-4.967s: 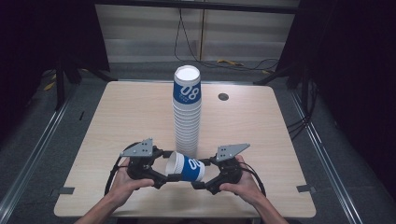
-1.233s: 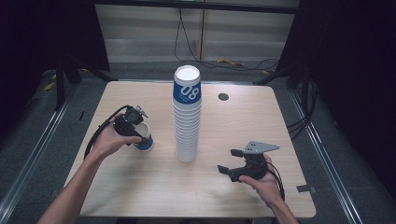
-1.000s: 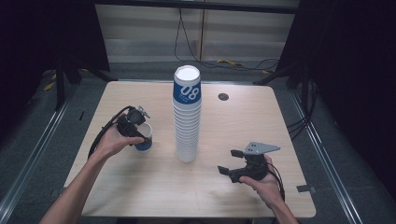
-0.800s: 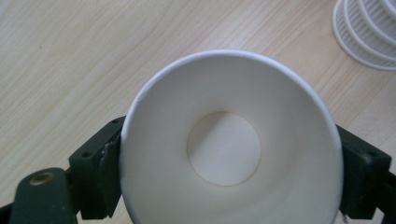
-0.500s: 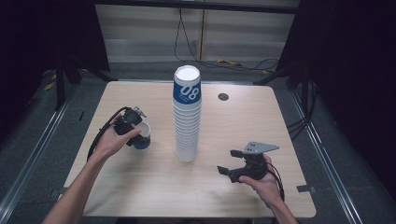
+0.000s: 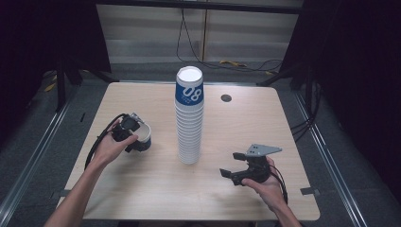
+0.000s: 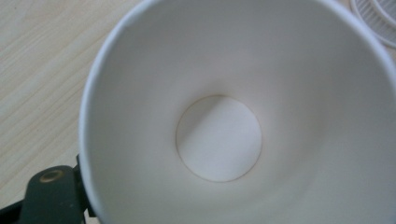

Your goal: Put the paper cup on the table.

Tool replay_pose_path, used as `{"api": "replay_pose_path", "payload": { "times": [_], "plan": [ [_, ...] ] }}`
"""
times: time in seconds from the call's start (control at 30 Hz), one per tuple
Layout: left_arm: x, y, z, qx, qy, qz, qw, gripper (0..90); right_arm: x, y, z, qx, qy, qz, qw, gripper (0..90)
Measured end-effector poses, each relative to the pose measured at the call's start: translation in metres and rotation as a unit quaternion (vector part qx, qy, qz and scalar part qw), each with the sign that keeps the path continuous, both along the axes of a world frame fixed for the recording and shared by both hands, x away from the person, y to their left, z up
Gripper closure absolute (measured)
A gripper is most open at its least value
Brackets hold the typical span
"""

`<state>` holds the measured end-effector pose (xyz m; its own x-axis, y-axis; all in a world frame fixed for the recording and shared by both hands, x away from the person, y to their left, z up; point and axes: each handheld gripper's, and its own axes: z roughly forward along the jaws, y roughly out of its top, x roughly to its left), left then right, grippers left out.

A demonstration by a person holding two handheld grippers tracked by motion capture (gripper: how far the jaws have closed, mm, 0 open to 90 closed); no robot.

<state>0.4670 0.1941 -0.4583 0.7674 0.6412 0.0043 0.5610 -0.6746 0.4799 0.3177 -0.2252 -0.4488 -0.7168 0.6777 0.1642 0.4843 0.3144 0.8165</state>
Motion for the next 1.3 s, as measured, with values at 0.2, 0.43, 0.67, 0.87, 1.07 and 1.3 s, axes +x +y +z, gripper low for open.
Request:
{"api": "replay_pose_path", "payload": {
  "times": [0.2, 0.43, 0.67, 0.87, 1.07, 1.3],
  "plan": [
    [-0.004, 0.002, 0.001, 0.000, 0.000, 0.006, 1.0000, 16.8, 0.000, 0.001, -0.001, -0.002, 0.002, 0.000, 1.0000, 15.2],
    [-0.010, 0.010, -0.001, -0.009, -0.004, 0.015, 0.9998, 16.7, 0.000, -0.001, -0.002, 0.001, 0.006, -0.003, 1.0000, 15.2],
    [-0.019, 0.020, 0.000, -0.040, -0.002, 0.027, 0.9988, 16.4, 0.001, -0.002, -0.002, 0.001, 0.012, -0.004, 0.9999, 15.6],
    [-0.031, 0.026, 0.004, -0.052, -0.014, 0.024, 0.9983, 17.7, 0.002, -0.004, -0.004, 0.011, 0.026, -0.003, 0.9996, 16.1],
    [-0.042, 0.035, 0.010, -0.085, -0.027, 0.026, 0.9957, 16.9, 0.003, -0.003, -0.005, 0.009, 0.024, -0.003, 0.9997, 16.1],
    [-0.059, 0.040, 0.006, -0.104, -0.037, 0.032, 0.9934, 16.9, 0.004, -0.005, -0.007, 0.012, 0.021, -0.019, 0.9995, 16.1]
  ]
}}
